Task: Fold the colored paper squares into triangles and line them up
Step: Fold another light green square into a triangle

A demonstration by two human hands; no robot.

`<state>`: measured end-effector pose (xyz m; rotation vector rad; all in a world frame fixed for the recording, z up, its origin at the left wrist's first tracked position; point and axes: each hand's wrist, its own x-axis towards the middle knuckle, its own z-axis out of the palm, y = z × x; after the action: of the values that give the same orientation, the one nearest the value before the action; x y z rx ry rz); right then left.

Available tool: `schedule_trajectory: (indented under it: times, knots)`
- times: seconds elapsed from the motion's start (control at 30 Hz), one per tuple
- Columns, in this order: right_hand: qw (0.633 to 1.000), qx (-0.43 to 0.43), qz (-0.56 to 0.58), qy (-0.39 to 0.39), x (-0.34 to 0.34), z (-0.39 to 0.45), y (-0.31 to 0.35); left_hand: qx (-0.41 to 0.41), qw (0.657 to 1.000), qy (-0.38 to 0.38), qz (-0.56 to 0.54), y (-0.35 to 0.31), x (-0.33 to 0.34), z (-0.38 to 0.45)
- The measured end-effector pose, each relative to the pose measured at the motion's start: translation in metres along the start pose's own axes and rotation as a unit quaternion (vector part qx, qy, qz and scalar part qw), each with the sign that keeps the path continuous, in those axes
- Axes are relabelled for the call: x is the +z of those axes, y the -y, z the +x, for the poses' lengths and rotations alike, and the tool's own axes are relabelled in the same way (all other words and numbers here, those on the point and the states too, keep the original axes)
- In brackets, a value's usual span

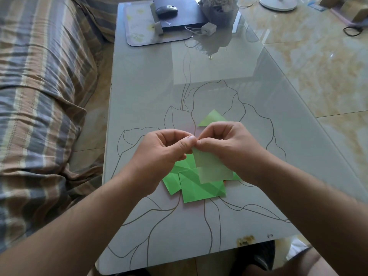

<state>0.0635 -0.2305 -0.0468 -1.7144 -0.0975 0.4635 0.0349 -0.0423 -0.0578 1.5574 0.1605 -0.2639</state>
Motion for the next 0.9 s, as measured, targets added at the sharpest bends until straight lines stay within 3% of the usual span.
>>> schedule_trajectory:
  times: [0.9]
  knots:
    - [1.0,-0.016,0.001,-0.016,0.0009,0.0019,-0.0066,0.013,0.998,-0.026,-0.051,0.0073,0.0018,0.0036]
